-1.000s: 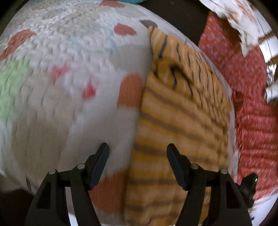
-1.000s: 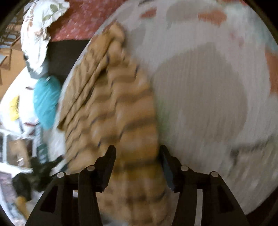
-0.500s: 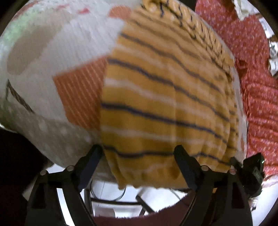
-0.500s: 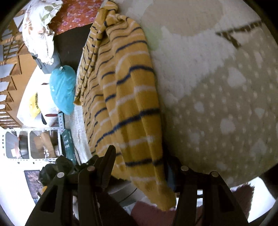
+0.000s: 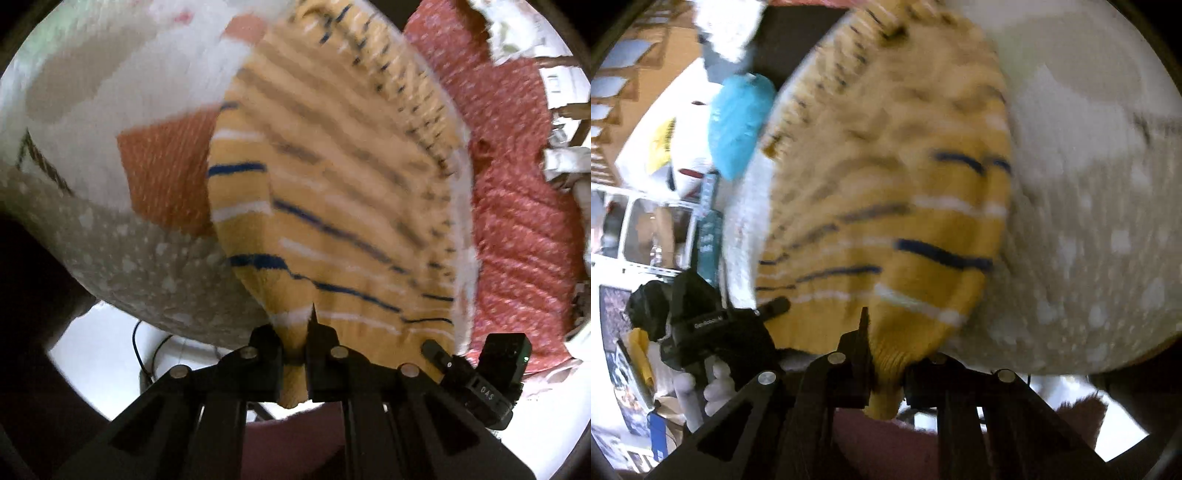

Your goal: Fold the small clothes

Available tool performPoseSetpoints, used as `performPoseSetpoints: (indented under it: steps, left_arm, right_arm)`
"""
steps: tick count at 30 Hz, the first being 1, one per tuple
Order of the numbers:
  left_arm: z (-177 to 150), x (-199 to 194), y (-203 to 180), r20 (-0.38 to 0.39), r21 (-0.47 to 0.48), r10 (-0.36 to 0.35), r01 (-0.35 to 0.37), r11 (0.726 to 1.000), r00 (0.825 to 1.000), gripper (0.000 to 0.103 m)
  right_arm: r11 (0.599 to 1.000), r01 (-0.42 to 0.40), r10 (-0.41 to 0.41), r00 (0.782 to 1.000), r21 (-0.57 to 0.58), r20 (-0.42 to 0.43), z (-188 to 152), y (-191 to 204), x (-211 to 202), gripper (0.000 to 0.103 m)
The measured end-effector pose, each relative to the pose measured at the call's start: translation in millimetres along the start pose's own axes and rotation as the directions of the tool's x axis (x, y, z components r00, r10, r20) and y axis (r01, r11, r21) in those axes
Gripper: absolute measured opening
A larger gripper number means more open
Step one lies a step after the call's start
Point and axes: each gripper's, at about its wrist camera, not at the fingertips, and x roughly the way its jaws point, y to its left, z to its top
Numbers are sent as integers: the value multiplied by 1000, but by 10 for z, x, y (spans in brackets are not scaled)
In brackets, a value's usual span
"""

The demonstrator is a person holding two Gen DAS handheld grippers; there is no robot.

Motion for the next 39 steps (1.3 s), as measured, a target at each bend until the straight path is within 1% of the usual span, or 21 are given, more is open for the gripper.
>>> performPoseSetpoints:
  steps: [2,4,6,8,11,13,16,18,22,24,26,28,30,31,32,33,34,35,36,38,39]
  left_arm:
    - [101,-194,-138,45,13,-39,38,999,998,8]
    - [298,-283,-301,82,14,-64,63,998,995,8]
    - [563,-386,-450,116,13,-99,99,995,988,8]
    - [824,-473,-548,147,17,-116,115,993,982,8]
    - [1243,-437,-798,199,36,-103,98,995,974,8]
    - [1525,-406,-890,216,39,-89,83,996,972,8]
    - [1944,-258,-998,231,9,-78,78,997,970,8]
    - [2236,-119,-1027,231,-16,-66,72,997,971,8]
    - [2700,127,-1026,207,-36,-33,42,998,978,9]
    - [2899,261,-1010,191,-45,-20,29,999,981,9]
    - [3039,364,-962,177,-61,-18,29,998,984,10]
    - [3174,446,-901,166,-90,-50,65,994,985,13]
    - [3288,510,-853,154,-119,-79,97,988,985,15]
    - [3345,536,-836,155,-130,-89,110,985,984,17]
    - [3378,547,-831,155,-136,-94,116,984,983,18]
    - [3417,565,-824,155,-143,-100,122,982,983,19]
    - [3446,580,-818,153,-151,-111,135,979,982,22]
    - [3475,595,-803,153,-162,-133,157,974,979,29]
    - [3502,602,-775,156,-177,-162,189,966,974,32]
    - [3542,605,-707,165,-213,-218,250,944,962,37]
    - [3563,589,-651,168,-234,-261,296,926,951,39]
  right_arm:
    - [999,-53,52,997,0,48,122,118,-156,13]
    - [996,-89,89,992,-10,89,264,221,-271,13]
    - [993,-116,119,984,-34,133,508,344,-403,13]
    - [990,-133,139,977,-51,160,751,436,-481,13]
    - [991,-101,117,968,-83,223,1242,566,-522,13]
    - [992,-79,100,964,-94,245,1523,642,-489,13]
    - [994,-40,65,961,-99,269,1964,742,-359,13]
    - [996,-23,46,960,-88,275,2251,755,-227,13]
    - [998,32,-15,961,-59,277,2742,736,124,13]
    - [999,38,-27,963,-38,268,2911,657,252,14]
    - [1000,26,-28,968,13,251,3093,521,405,16]
    - [997,-10,-10,969,81,248,3213,384,499,22]
    - [985,-74,34,969,158,243,3322,219,586,38]
    - [977,-97,46,965,191,257,3363,149,605,40]
    - [967,-127,62,957,219,284,3398,87,606,46]
    - [959,-157,80,949,236,304,3434,41,600,55]
    - [949,-187,101,942,253,319,3463,-4,597,60]
    - [936,-221,124,935,273,333,3501,-55,599,67]
    - [918,-258,146,926,302,348,3538,-112,600,69]
    - [890,-300,164,913,343,373,3598,-205,587,69]
    - [885,-308,166,909,350,382,3615,-228,567,69]
